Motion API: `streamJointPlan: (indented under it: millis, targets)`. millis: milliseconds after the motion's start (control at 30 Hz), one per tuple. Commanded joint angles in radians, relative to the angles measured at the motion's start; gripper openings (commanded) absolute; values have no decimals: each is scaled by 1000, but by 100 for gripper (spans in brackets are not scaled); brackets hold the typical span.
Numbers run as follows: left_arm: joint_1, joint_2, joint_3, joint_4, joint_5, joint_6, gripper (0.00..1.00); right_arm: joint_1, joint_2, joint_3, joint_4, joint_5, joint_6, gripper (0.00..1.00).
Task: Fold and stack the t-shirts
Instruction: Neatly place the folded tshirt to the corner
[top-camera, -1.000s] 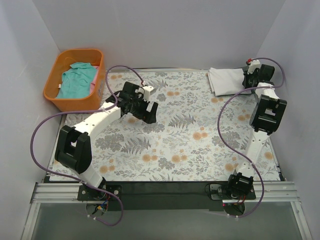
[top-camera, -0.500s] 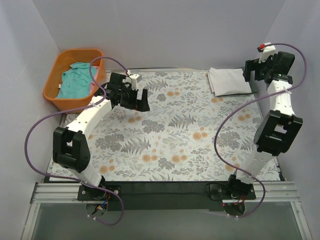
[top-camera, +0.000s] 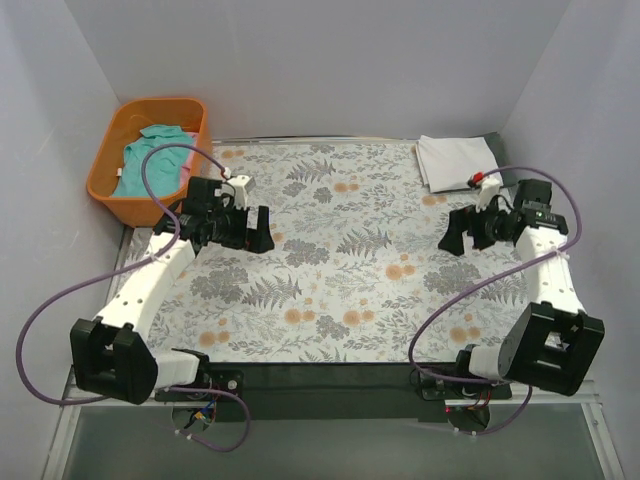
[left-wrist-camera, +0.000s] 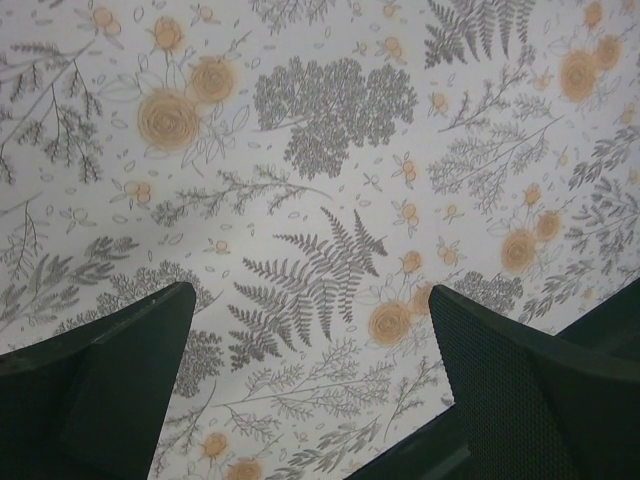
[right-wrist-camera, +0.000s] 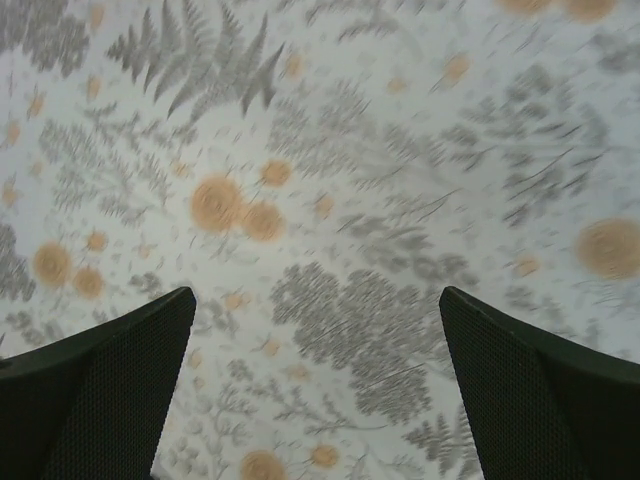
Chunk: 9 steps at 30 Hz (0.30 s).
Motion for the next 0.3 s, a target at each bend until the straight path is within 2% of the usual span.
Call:
streamJointPlan:
  millis: [0, 100, 267]
  targets:
    - [2, -91, -115, -34, -51, 40, 98, 46, -112, -114, -102, -12, -89, 98]
    - [2, -151, -178, -48, -79, 54, 98, 70, -170, -178, -103, 17, -113, 98]
    - [11, -159, -155, -51, -79, 57, 98, 74, -224, -186, -117, 53, -129, 98]
